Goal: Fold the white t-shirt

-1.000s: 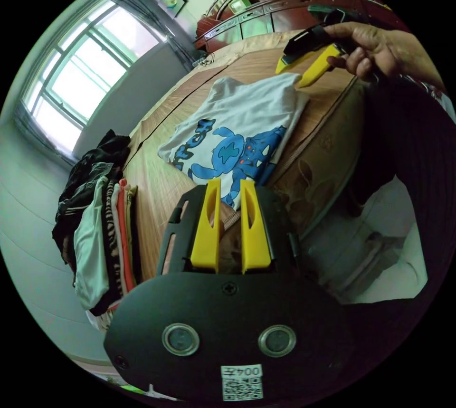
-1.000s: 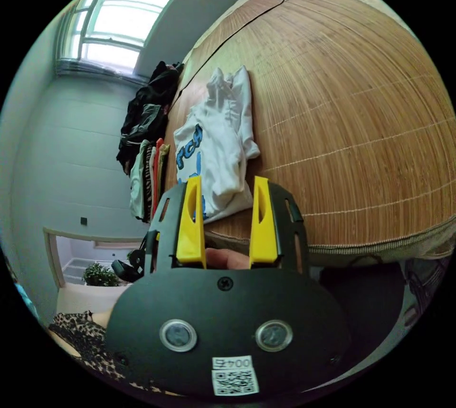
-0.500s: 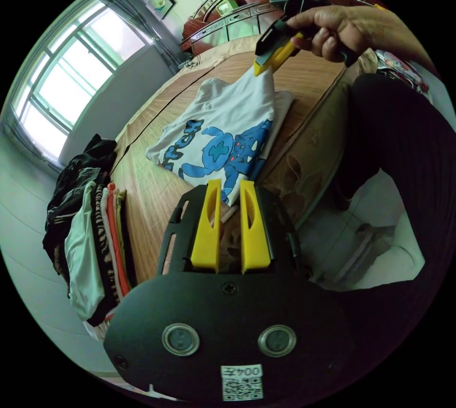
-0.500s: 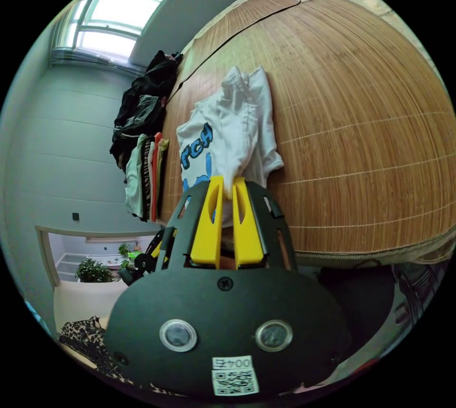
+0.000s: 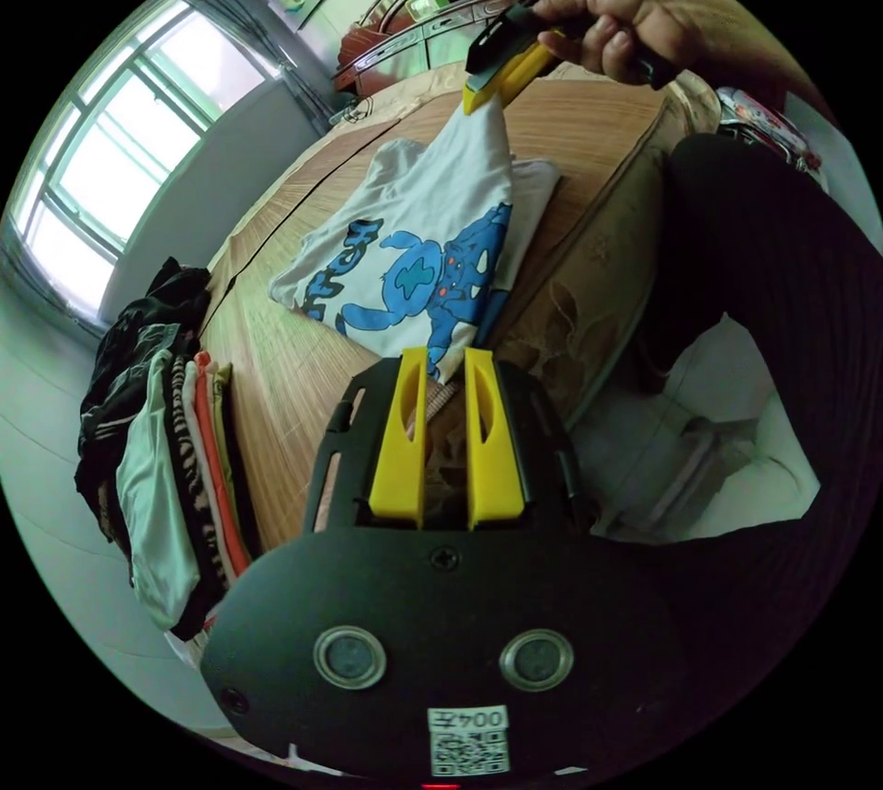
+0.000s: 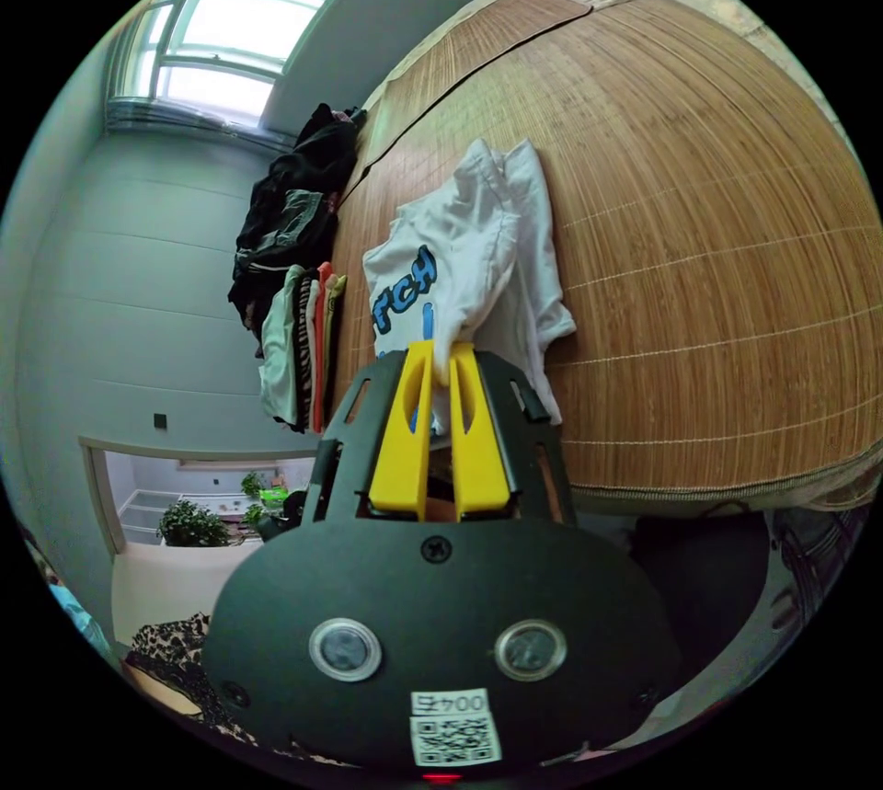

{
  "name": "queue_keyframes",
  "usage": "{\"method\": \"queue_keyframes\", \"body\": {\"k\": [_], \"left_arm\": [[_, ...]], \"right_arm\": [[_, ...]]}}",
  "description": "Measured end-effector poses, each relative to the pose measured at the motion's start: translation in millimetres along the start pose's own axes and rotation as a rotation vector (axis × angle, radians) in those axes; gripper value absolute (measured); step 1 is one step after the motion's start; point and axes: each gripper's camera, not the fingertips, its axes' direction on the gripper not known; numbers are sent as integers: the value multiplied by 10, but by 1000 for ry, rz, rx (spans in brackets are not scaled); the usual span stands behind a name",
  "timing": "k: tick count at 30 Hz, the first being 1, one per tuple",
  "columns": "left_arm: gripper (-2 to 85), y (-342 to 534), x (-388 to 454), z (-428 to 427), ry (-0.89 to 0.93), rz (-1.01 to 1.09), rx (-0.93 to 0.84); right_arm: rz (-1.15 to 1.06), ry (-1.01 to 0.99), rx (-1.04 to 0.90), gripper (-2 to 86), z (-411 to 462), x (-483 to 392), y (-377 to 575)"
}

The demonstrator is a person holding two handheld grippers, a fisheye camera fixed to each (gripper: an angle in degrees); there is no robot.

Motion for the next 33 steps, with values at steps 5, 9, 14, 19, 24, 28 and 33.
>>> {"method": "queue_keyframes", "body": {"k": [5, 9, 14, 19, 24, 28, 33], "left_arm": [[60, 40, -54, 60, -28, 28, -14], [32, 102, -330, 77, -6, -76, 1], [20, 372, -849, 42, 123, -372, 59], [17, 736, -1335, 139, 295, -588, 105], [12, 1072, -1766, 21, 432, -757, 92], [10, 834, -1820, -298, 320, -736, 252], [16, 71, -1508, 114, 183, -581, 222]], "right_arm": [[-10, 2, -2, 41, -6, -61, -1], [-7, -12, 0, 40, -19, -108, 20], [5, -29, 24, 39, -85, -55, 186], [12, 59, -103, 48, 378, 266, 550], [-147, 189, -38, 69, 191, 110, 933], [-389, 372, 179, 70, -48, -409, 1158], [-590, 489, 227, 44, 440, -952, 1155]]}}
